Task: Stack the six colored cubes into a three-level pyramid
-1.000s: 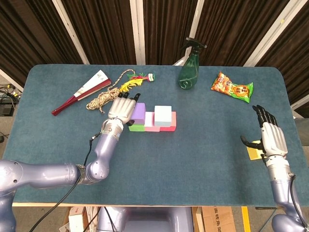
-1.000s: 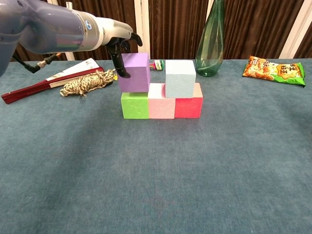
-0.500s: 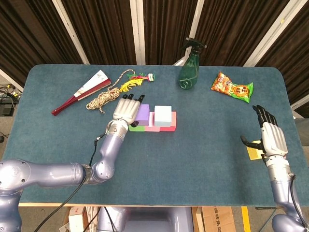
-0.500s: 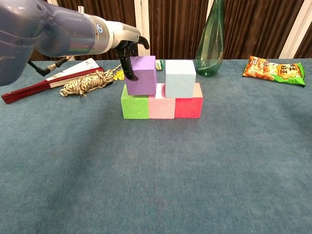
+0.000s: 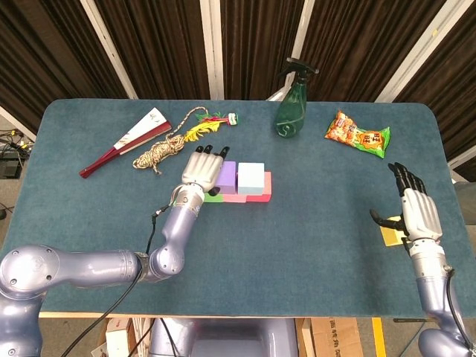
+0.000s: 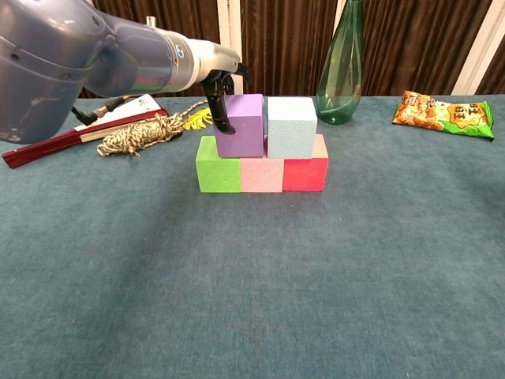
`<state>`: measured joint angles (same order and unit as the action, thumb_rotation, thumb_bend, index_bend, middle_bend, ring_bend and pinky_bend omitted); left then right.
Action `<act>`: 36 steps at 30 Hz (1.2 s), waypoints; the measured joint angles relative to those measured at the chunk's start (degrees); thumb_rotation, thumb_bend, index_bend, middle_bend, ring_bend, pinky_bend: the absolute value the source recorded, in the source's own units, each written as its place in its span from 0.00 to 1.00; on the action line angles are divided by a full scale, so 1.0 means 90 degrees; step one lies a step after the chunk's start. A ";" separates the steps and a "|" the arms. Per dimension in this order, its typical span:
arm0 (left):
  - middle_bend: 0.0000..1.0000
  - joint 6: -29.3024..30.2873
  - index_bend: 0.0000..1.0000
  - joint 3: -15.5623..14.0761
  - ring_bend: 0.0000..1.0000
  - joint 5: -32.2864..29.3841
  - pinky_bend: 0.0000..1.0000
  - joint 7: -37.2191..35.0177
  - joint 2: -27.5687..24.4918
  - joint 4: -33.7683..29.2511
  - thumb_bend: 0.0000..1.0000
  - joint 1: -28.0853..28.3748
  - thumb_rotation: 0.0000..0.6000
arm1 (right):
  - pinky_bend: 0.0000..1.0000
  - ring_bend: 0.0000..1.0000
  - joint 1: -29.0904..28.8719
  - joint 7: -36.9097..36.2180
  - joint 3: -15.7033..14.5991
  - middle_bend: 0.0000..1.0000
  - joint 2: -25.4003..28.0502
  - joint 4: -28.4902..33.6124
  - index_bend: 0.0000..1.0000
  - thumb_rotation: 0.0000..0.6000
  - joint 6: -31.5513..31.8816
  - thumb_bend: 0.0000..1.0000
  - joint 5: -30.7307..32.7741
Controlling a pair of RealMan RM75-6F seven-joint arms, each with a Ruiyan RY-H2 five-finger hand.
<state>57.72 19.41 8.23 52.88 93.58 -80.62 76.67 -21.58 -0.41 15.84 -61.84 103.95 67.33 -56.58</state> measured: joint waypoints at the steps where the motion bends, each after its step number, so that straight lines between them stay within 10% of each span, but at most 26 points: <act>1: 0.34 -0.0007 0.05 0.0000 0.09 -0.0006 0.12 0.0001 0.0013 0.0021 0.40 0.0007 1.00 | 0.04 0.00 0.0000 -0.0001 0.0001 0.00 -0.0001 -0.0004 0.00 1.00 -0.0004 0.30 0.0005; 18: 0.33 -0.0086 0.04 0.0022 0.09 -0.0029 0.12 -0.0032 0.0150 0.0159 0.39 0.0073 1.00 | 0.04 0.00 -0.0006 0.0002 -0.0002 0.00 -0.0022 -0.0041 0.00 1.00 -0.0045 0.30 0.0030; 36: 0.06 -0.0103 0.00 0.0015 0.06 -0.0241 0.11 0.0023 0.0015 -0.0007 0.19 0.0074 1.00 | 0.04 0.00 -0.0016 0.0042 -0.0016 0.00 -0.0026 -0.0046 0.00 1.00 -0.0089 0.30 0.0061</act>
<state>56.79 19.55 6.06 53.09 93.71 -80.68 77.34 -21.72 -0.03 15.70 -62.07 103.54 66.53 -56.02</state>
